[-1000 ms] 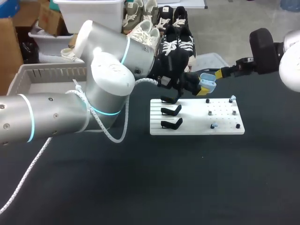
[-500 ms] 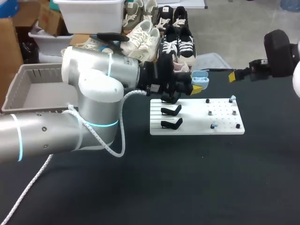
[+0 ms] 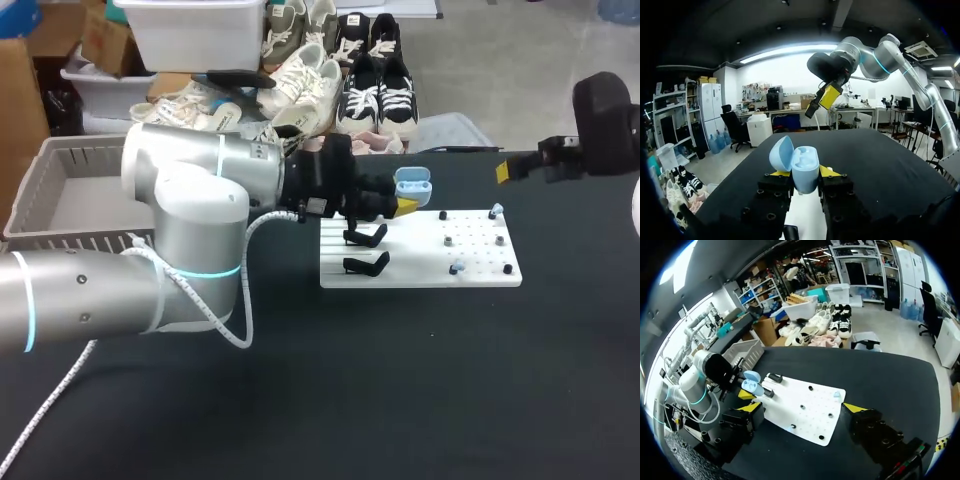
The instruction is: Pick up each earbud case from the left stands, insert the matching earbuds, close the lid, and place the case in the box.
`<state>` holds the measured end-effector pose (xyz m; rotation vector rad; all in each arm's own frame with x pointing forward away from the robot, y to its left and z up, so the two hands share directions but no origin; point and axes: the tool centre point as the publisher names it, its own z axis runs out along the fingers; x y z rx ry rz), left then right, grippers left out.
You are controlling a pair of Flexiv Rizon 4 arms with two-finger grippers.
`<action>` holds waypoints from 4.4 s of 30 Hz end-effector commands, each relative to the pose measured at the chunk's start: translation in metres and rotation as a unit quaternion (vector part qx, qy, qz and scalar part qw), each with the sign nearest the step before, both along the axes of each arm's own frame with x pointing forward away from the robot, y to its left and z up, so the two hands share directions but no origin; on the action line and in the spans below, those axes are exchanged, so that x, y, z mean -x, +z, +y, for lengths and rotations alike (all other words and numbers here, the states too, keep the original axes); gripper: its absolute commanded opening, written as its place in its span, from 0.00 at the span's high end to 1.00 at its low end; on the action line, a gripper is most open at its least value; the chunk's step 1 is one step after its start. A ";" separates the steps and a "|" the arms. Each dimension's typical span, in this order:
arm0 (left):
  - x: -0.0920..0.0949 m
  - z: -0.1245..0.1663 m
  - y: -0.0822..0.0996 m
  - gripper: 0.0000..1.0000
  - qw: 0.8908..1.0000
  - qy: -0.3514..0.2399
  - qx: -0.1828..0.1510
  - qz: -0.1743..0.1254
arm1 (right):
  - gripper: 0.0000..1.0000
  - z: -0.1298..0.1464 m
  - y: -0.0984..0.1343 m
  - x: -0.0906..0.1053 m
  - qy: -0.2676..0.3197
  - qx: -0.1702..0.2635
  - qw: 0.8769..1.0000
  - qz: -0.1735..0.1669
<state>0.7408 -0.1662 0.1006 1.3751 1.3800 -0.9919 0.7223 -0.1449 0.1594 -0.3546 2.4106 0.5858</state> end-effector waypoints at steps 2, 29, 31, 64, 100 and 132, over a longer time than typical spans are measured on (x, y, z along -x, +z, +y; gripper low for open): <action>-0.005 0.005 -0.005 1.00 1.000 -0.002 0.001 0.004 | 0.00 0.001 0.001 0.004 -0.026 0.027 0.999 -0.002; -0.006 0.012 -0.005 1.00 1.000 0.018 0.002 0.006 | 0.00 -0.017 -0.026 -0.017 0.043 0.215 0.972 0.086; -0.006 0.012 -0.005 1.00 1.000 0.018 0.002 0.006 | 0.00 -0.019 -0.033 -0.022 0.054 0.231 0.967 0.092; -0.006 0.012 -0.005 1.00 1.000 0.018 0.002 0.006 | 0.00 -0.020 -0.113 -0.065 0.101 0.285 0.947 0.113; -0.006 0.012 -0.005 1.00 1.000 0.018 0.002 0.006 | 0.53 -0.015 -0.131 -0.070 0.086 0.319 0.932 0.145; -0.006 0.012 -0.005 1.00 1.000 0.018 0.002 0.006 | 0.70 -0.010 -0.135 -0.075 0.075 0.317 0.933 0.156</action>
